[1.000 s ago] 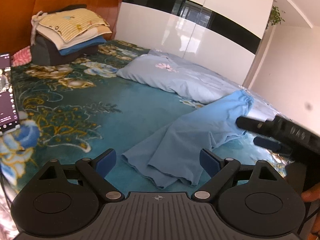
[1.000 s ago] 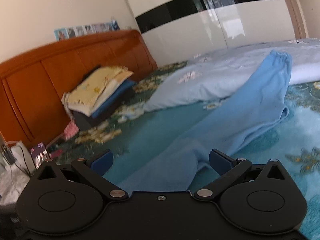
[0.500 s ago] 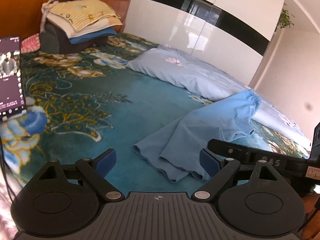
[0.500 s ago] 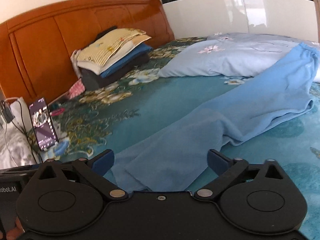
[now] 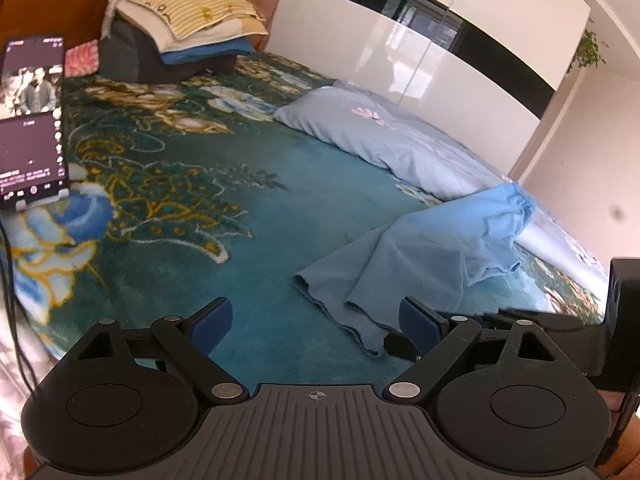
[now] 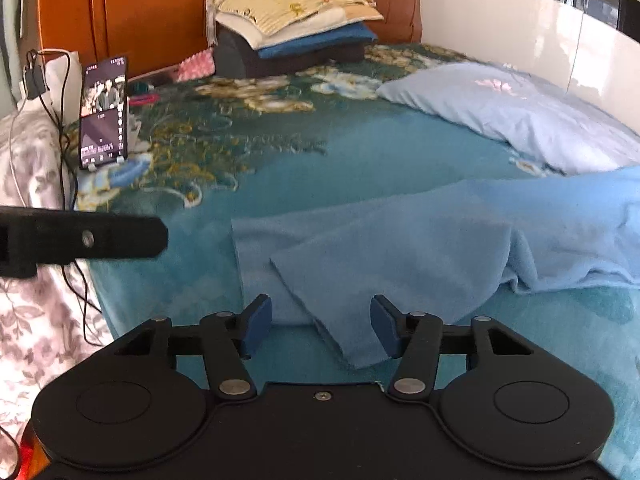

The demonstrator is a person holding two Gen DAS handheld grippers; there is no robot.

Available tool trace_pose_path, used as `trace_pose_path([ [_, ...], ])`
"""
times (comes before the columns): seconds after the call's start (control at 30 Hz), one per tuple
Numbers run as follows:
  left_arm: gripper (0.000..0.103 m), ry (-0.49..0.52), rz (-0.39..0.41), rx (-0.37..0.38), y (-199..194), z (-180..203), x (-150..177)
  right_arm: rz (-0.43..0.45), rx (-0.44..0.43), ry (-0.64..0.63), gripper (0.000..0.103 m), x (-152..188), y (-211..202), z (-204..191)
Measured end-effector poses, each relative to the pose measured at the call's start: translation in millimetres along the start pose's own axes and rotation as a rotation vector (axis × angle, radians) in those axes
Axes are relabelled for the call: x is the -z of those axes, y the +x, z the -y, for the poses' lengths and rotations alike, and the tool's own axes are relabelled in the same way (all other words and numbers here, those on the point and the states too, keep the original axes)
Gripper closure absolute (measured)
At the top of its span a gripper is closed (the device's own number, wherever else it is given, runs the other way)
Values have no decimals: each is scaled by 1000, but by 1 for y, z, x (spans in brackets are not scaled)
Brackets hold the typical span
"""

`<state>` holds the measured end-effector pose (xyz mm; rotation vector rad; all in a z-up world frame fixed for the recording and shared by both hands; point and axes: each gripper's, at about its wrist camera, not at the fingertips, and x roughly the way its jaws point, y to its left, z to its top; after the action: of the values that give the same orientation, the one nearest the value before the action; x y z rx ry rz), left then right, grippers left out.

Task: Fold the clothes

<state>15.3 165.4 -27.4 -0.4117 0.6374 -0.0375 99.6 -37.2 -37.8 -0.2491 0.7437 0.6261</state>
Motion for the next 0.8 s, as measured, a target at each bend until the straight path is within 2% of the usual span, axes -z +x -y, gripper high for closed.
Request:
trace_pose_path([
  [0.17,12,-3,-5,10,2,-1,0,-27,8,48,65,4,6,8],
  [0.23,13,-4,-9,13,3,-1,1,-30,2,76,77,4,6,13],
  [0.27,12,-5,-11,14,4,-1,1,-31,-4,92,79,4,6,15],
  [0.33,13,-10,-14,13,5,-1,1,-40,-8,123,92,3,6,20],
  [0.4,13,-11,-16,16,5,-1,1,-39,-13,153,98,3,6,26],
  [0.6,13,-25,-9,12,4,-4,0,18,-138,338,100,-6,-7,45],
  [0.7,13,-24,-5,4,3,-5,-1,50,-210,358,100,-21,-11,42],
  [0.8,12,-27,3,-12,1,-7,-2,32,-254,315,100,-32,-3,28],
])
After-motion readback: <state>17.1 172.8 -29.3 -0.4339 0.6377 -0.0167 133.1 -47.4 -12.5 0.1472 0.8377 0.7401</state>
